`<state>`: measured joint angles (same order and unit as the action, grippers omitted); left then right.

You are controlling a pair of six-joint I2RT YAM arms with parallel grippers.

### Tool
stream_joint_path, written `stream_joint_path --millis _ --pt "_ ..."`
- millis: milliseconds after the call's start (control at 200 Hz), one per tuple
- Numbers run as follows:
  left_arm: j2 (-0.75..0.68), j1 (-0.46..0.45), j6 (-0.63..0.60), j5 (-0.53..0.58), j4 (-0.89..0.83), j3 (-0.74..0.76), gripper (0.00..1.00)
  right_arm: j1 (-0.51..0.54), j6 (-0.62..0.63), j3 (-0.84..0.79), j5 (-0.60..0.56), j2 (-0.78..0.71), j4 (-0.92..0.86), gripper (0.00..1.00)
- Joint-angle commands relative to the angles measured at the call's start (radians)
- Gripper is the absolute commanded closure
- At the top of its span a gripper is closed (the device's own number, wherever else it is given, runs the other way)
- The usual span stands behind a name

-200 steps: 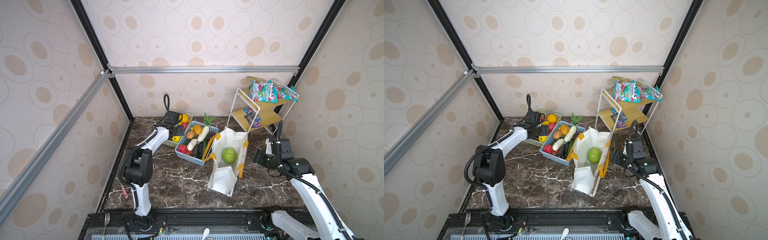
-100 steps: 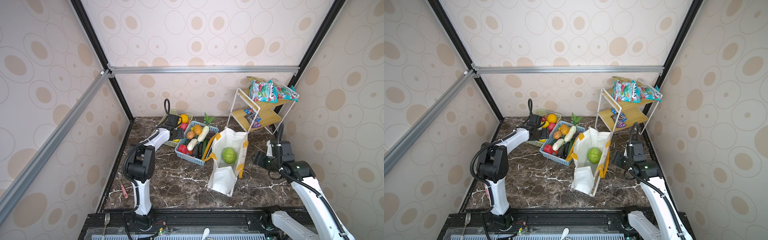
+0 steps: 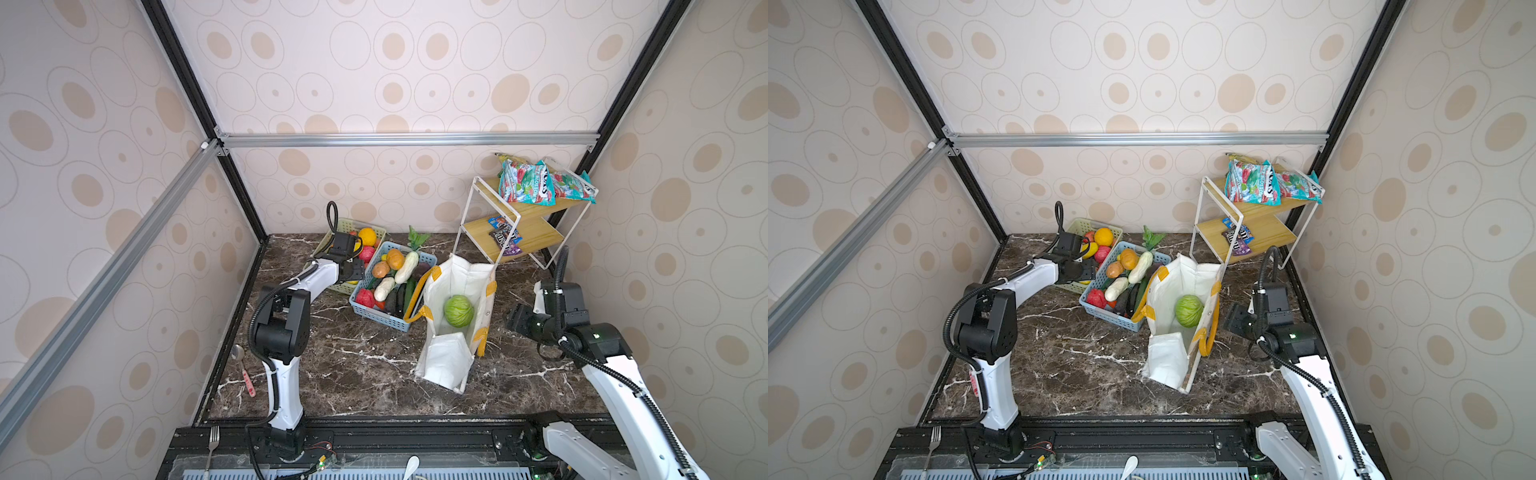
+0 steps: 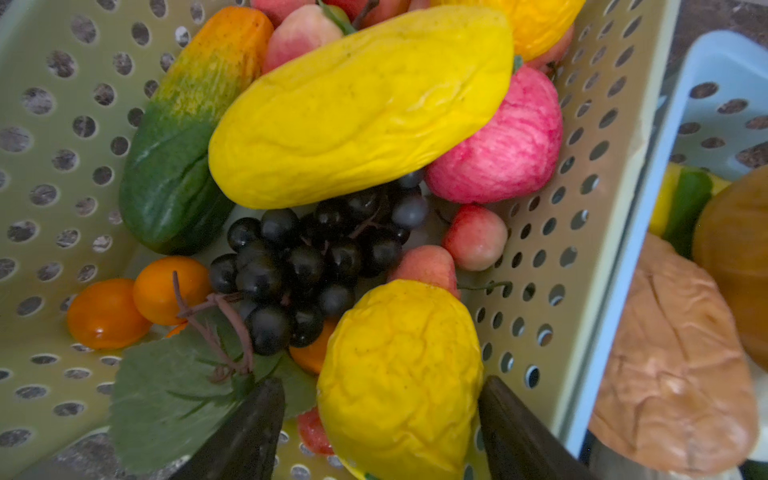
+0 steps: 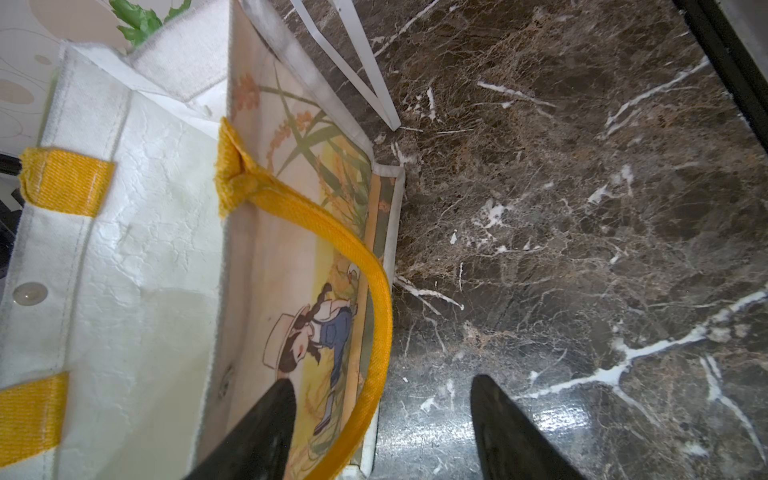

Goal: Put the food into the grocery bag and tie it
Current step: 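Lower the left gripper onto the yellow bell pepper and close on it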

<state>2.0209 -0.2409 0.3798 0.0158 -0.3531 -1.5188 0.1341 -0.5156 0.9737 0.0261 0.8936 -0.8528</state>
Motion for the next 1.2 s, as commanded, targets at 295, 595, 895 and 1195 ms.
stream_joint_path --millis 295,595,895,1195 --pt "0.053 0.019 -0.019 -0.065 0.017 0.016 0.35 -0.004 -0.008 0.027 -0.001 0.004 -0.020 0.30" --pt "0.034 0.022 -0.021 -0.086 0.023 0.008 0.48 -0.004 -0.009 0.026 0.000 0.007 -0.019 0.30" --pt "-0.015 0.021 -0.019 -0.087 0.014 -0.006 0.48 -0.004 -0.006 0.026 0.009 0.018 -0.013 0.30" --pt "-0.059 0.022 -0.013 -0.082 0.010 -0.025 0.48 -0.005 -0.004 0.024 0.015 0.031 -0.002 0.30"
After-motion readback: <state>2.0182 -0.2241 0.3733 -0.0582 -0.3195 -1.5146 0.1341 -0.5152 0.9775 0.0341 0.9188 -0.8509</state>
